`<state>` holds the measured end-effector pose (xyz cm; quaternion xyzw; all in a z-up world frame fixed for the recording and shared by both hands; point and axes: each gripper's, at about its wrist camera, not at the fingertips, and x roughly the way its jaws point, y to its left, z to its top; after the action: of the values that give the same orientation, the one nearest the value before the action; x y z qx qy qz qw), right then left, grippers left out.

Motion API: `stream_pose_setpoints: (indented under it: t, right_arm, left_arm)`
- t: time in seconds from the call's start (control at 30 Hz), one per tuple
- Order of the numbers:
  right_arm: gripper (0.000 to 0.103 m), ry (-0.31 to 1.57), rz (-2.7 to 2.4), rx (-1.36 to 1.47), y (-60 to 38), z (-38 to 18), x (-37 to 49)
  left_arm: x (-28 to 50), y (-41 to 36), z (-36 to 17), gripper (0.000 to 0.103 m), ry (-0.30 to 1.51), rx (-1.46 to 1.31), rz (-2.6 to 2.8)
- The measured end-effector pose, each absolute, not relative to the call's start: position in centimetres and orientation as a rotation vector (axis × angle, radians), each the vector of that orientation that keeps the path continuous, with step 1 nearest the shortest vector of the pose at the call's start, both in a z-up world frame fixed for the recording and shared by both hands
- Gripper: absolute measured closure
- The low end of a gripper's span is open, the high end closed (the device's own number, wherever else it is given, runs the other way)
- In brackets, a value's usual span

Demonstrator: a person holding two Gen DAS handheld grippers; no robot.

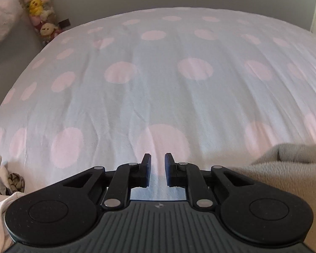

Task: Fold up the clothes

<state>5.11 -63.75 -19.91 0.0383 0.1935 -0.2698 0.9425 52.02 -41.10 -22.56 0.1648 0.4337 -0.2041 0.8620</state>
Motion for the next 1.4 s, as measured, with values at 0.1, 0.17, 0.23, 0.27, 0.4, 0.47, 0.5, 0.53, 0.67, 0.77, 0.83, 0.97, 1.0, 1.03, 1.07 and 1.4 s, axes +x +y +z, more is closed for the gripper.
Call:
stream_pose_setpoints:
  t: [0.1,0.17,0.23,0.27,0.4,0.47,0.5,0.53,0.67,0.77,0.83,0.97,1.0,1.03,1.07,1.4]
  right_arm:
    - [0.032,0.39,-0.55,0.081,-63.6,-19.8,5.1]
    - [0.032,0.381,-0.548,0.086,-63.6,-19.6,4.9]
    - [0.033,0.365,-0.547,0.101,-63.7,-19.2,4.6]
    - [0.033,0.355,-0.547,0.111,-63.8,-18.9,4.5]
    - [0.032,0.334,-0.549,0.16,-64.0,-17.4,4.1]
    - [0.032,0.323,-0.546,0.212,-64.1,-16.4,4.1]
    - [0.031,0.322,-0.537,0.227,-64.2,-15.8,4.4]
    - [0.031,0.321,-0.529,0.241,-64.3,-15.3,4.7]
    - [0.045,0.344,-0.487,0.237,-64.5,-12.8,7.5]
    - [0.054,0.369,-0.432,0.217,-64.6,-10.9,11.4]
    - [0.06,0.376,-0.402,0.2,-64.5,-10.0,14.0]
    - [0.061,0.444,-0.385,0.183,-64.7,-11.1,18.7]
    - [0.061,0.468,-0.397,0.177,-64.9,-11.8,19.6]
    - [0.066,0.492,-0.41,0.171,-65.2,-12.6,20.5]
    - [0.071,0.518,-0.43,0.167,-65.8,-13.6,21.0]
    - [0.078,0.574,-0.479,0.266,-70.7,-18.3,22.2]
  left_arm:
    - [51.0,-40.1,-20.6,0.091,0.877,0.332,-0.431]
    - [49.4,-39.5,-19.1,0.091,0.845,0.32,-0.455]
    - [47.6,-38.9,-17.5,0.091,0.821,0.299,-0.489]
    - [46.7,-38.7,-17.0,0.091,0.817,0.287,-0.509]
    - [43.5,-37.9,-15.8,0.091,0.814,0.255,-0.583]
    - [42.0,-37.6,-15.7,0.091,0.807,0.262,-0.622]
    - [41.4,-37.5,-15.7,0.091,0.802,0.263,-0.63]
    - [40.9,-37.3,-15.6,0.091,0.797,0.265,-0.638]
    - [39.7,-37.2,-15.3,0.091,0.774,0.239,-0.655]
    - [39.6,-38.4,-15.1,0.091,0.763,0.202,-0.697]
    - [39.5,-39.7,-15.3,0.091,0.747,0.199,-0.727]
    - [40.4,-41.9,-17.9,0.091,0.777,0.178,-0.742]
    - [40.8,-41.9,-18.9,0.091,0.784,0.174,-0.728]
    - [41.3,-42.0,-19.8,0.091,0.79,0.171,-0.714]
    - [41.9,-41.8,-20.6,0.091,0.801,0.156,-0.704]
    - [45.1,-42.0,-25.9,0.1,0.869,0.113,-0.689]
